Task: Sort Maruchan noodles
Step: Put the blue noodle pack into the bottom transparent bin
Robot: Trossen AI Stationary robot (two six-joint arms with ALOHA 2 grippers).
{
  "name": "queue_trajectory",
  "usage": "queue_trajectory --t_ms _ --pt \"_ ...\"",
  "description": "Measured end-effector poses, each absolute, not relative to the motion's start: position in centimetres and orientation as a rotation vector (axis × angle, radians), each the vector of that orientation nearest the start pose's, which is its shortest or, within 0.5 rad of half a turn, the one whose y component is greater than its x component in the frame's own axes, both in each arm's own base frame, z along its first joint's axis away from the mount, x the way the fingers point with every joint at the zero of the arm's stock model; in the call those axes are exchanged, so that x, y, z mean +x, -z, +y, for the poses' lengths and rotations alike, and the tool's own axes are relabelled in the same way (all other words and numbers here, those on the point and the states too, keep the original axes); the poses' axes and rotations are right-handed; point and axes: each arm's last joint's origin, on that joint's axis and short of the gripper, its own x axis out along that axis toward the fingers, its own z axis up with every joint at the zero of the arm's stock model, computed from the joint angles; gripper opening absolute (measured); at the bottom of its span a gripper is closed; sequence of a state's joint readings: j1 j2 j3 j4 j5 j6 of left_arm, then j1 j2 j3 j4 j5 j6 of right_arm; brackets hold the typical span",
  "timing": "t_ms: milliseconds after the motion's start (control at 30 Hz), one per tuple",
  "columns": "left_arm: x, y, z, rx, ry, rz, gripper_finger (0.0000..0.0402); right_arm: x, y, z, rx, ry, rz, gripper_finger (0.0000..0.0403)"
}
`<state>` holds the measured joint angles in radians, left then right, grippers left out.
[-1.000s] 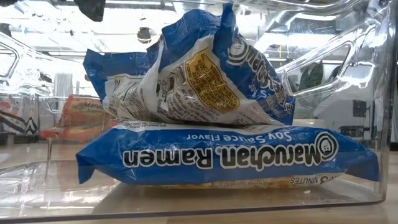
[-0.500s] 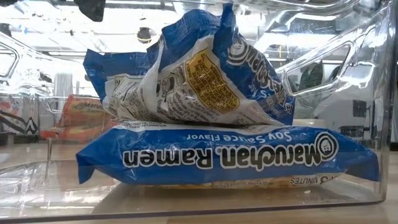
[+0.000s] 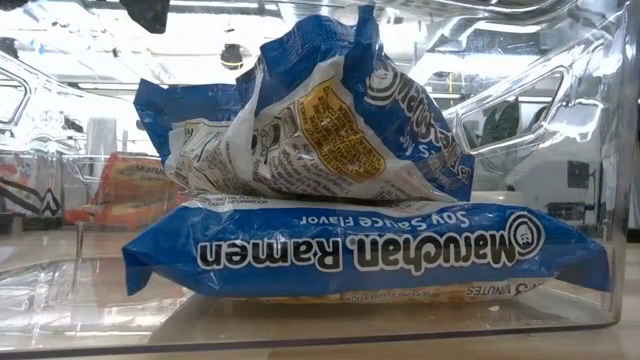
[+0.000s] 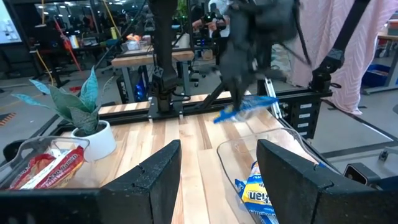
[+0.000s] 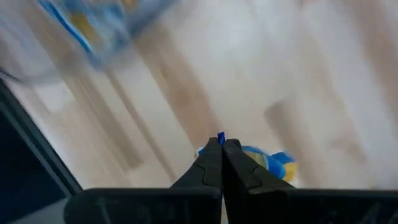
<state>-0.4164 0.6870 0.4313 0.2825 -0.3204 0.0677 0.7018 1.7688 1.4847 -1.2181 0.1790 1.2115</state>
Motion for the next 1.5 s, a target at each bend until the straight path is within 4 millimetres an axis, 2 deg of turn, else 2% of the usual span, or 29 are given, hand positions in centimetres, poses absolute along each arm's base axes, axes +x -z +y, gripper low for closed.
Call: queue_trajectory --t_ms 133,267,400,533,667,767,1000,1300,1400,1500 --pt "15.3 -27.0 -5.8 0.064 0.095 -0.028 0.0196 25.1 -29.5 19.7 0.317 0.392 1.149 0.0017" --pt "15.3 -27.0 -5.8 0.072 0.094 -0.031 0.0196 25.5 -32.5 18.9 0.231 0.361 0.892 0.0017" --pt "15.3 -27.0 -5.8 0.072 0.094 -0.033 0.0197 27.5 -34.3 18.7 0.156 0.276 0.670 0.0017" --pt "15.3 -27.0 -5.8 0.072 0.094 -0.033 0.0196 31.0 -34.9 19.0 0.088 0.172 0.502 0.0017" --pt "15.3 -27.0 -5.8 0.073 0.094 -0.033 0.0196 34.6 -34.6 19.4 0.051 0.050 0.355 0.0017" --pt "15.3 -27.0 -5.8 0.074 0.094 -0.030 0.0197 37.1 -33.6 19.8 0.047 -0.024 0.269 0.0017" --pt "15.3 -27.0 -5.8 0.073 0.094 -0.030 0.0196 40.9 -28.4 19.7 0.081 -0.023 0.304 0.0017" --pt "15.3 -27.0 -5.8 0.076 0.094 -0.029 0.0196 43.1 -25.3 20.4 0.136 -0.058 0.246 0.0017" --pt "15.3 -26.9 -5.8 0.077 0.094 -0.028 0.0196 43.1 -25.0 20.6 0.161 -0.060 0.252 0.0020" --pt "15.3 -26.9 -5.8 0.080 0.094 -0.028 0.0197 43.0 -25.2 20.9 0.168 -0.069 0.245 0.0043"
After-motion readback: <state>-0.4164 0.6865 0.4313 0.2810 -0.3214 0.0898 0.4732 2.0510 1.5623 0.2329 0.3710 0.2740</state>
